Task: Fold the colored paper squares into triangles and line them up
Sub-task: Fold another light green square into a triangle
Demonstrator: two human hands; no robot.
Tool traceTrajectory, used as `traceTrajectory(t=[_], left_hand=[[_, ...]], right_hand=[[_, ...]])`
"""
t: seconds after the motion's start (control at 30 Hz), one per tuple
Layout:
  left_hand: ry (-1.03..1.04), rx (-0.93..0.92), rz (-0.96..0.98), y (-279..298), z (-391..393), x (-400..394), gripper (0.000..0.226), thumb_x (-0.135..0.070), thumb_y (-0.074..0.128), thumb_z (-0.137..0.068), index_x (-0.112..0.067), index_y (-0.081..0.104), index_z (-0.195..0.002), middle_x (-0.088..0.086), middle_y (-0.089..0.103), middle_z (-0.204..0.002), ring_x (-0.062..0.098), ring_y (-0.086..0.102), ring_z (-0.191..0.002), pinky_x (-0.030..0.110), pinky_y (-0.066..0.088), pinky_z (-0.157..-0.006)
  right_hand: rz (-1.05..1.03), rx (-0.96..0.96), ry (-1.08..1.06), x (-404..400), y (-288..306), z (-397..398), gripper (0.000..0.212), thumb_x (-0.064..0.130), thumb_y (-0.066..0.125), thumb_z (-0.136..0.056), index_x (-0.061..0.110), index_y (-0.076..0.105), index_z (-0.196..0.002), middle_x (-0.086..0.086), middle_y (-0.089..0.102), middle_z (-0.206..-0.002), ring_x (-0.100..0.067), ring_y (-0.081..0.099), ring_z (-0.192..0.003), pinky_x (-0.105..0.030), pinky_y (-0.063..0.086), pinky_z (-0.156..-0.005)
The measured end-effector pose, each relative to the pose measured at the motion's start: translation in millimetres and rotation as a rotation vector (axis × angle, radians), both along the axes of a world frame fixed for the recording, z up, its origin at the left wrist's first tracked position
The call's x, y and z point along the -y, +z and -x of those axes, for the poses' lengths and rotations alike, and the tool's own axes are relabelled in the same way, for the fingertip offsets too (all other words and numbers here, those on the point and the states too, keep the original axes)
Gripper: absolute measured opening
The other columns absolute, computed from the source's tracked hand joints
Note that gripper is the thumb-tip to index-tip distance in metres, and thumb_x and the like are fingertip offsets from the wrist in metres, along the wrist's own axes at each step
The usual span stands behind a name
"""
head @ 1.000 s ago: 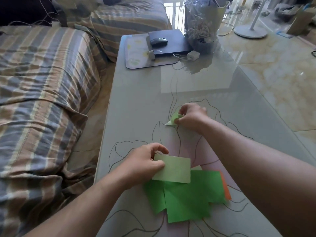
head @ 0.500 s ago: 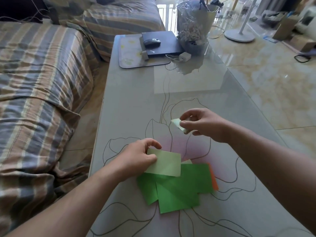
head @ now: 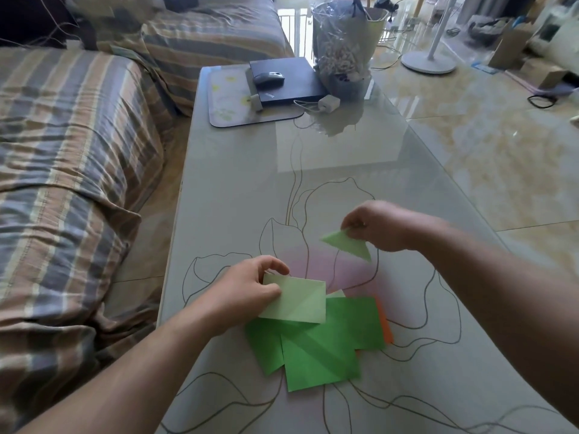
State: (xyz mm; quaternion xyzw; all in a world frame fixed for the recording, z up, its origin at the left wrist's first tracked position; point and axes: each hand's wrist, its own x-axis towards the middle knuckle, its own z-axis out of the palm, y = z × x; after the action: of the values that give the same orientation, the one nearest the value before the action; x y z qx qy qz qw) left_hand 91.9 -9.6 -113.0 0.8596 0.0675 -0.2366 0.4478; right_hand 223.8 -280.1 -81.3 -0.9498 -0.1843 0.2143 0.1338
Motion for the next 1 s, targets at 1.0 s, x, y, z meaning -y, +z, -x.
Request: traceTrajectory(t=[1.0], left_hand=[[0.129, -0.033, 0.563, 57, 27, 4, 0.041, -0.002, 0.066, -0.097, -0.028, 0.063, -0.128, 0.025, 0.071, -0.108, 0.036, 0.073, -0.091, 0.052, 0.063, -0.085]], right_hand=[[-0.71, -0.418, -0.362, -32, 68, 155, 0.047, 0.036, 0.072, -0.095, 0.045, 0.053, -0.137, 0.002, 0.073, -0.106, -0.015, 0.071, -0.086, -0.028, 0.057, -0.077]])
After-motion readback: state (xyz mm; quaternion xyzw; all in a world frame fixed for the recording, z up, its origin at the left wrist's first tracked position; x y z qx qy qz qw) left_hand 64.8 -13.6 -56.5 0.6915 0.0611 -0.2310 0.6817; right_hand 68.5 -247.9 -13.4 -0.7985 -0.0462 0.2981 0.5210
